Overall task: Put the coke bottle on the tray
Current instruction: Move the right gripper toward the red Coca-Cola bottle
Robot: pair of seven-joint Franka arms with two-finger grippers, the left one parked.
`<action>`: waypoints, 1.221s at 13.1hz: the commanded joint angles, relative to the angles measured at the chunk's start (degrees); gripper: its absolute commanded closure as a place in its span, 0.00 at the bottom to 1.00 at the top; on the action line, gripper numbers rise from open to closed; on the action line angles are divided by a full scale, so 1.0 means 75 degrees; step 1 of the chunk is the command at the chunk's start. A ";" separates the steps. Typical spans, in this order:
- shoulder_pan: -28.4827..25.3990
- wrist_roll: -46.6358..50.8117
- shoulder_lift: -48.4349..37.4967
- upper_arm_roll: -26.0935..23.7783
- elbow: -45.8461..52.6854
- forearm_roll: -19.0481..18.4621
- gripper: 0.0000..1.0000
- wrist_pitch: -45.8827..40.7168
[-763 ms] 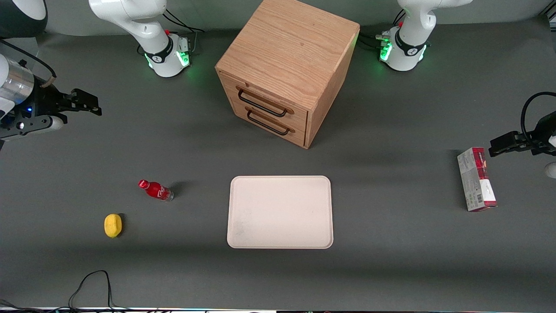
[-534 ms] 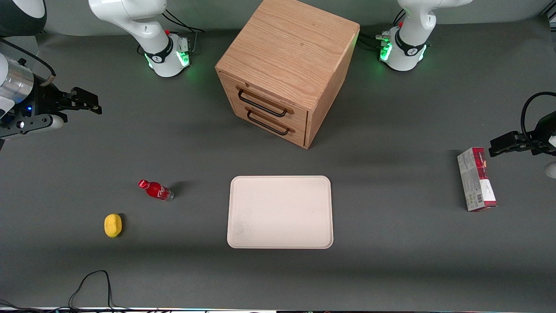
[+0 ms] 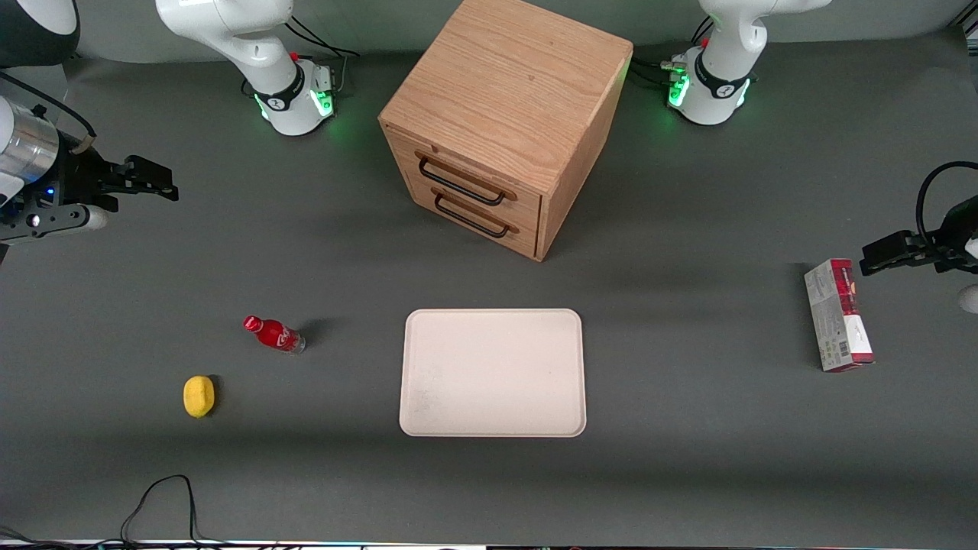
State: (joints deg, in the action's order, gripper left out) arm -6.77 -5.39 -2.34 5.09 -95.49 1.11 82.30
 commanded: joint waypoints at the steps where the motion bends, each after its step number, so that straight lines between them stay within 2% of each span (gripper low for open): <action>1: 0.0057 0.0191 0.0090 0.0071 0.0216 -0.0066 0.00 -0.0181; 3: 0.0269 0.0133 0.0078 -0.0011 0.0240 -0.0054 0.00 -0.0391; 9: 0.0199 0.0215 0.0253 -0.0011 0.0543 -0.0066 0.00 -0.0392; 11: 0.0199 0.0203 0.1174 -0.0023 0.1838 -0.0054 0.00 -0.0624; 14: 0.0070 0.0832 0.3329 -0.0198 0.4649 0.0015 0.00 -0.1643; 16: 0.0082 0.1408 0.4025 -0.0526 0.5371 0.0028 0.00 -0.1634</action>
State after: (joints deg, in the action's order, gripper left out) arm -5.94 0.98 18.86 2.59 -67.08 1.16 73.79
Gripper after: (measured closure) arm 0.000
